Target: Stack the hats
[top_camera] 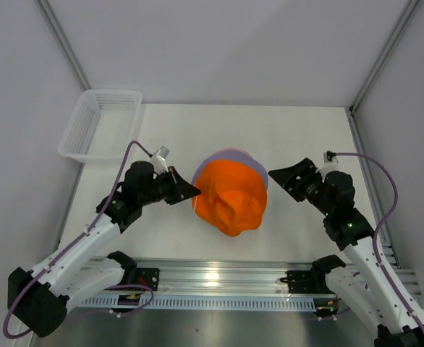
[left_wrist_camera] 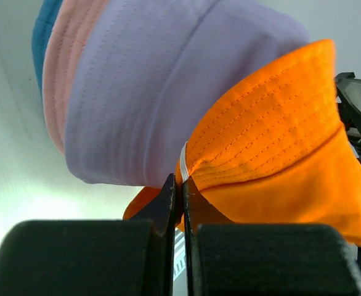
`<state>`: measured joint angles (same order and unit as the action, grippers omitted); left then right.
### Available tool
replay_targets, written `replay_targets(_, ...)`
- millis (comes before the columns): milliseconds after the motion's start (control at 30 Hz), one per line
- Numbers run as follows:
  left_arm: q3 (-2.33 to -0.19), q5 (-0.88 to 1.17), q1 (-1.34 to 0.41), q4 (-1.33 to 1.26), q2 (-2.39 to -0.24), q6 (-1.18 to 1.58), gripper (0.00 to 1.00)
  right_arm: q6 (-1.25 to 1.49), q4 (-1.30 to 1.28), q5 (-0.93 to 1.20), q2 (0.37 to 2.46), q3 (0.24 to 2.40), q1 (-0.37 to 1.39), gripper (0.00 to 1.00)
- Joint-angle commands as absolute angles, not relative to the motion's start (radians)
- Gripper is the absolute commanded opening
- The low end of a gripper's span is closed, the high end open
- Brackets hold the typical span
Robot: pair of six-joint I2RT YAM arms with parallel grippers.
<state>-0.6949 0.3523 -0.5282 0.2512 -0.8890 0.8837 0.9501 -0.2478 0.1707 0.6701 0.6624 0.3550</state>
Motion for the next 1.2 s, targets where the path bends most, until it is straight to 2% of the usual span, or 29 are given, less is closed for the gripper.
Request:
replay_targets(0,-0.732,0.363,-0.529,0.212,-0.942,0.914,0.01,0.881,-0.135,0.396,0.695,0.62,0.318,0.73)
replay_targets(67,-0.73,0.389,-0.517,0.189,-0.959,0.946,0.01,0.842,-0.115,0.425,0.716,0.621,0.311,0.82)
replay_targets(167,-0.715,0.504,-0.476,0.112,-0.989,1.063,0.01,0.761,-0.121,0.452,0.748,0.644,0.308,0.87)
replay_targets(433,-0.856,0.535,-0.471,0.184,-0.966,1.009,0.01,0.638,0.047,0.544,0.747,0.597,0.31,0.85)
replay_targets(633,-0.888,0.572,-0.471,0.216,-0.976,1.002,0.01,0.562,0.156,0.554,0.776,0.571,0.31,0.77)
replay_targets(933,-0.885,0.586,-0.466,0.226,-1.023,1.0,0.01,0.491,0.244,0.61,0.968,0.633,0.307,0.8)
replay_targets(1000,-0.89,0.591,-0.466,0.222,-1.034,1.003,0.01,0.502,0.264,0.636,1.008,0.653,0.305,0.77)
replay_targets(1100,-0.897,0.589,-0.465,0.227,-1.043,1.002,0.01,0.526,0.29,0.686,1.035,0.669,0.305,0.55)
replay_targets(1133,-0.902,0.589,-0.465,0.227,-1.046,1.002,0.01,0.532,0.288,0.69,1.034,0.67,0.305,0.39)
replay_targets(1167,-0.905,0.588,-0.465,0.23,-1.049,0.999,0.01,0.538,0.287,0.69,1.028,0.669,0.305,0.28)
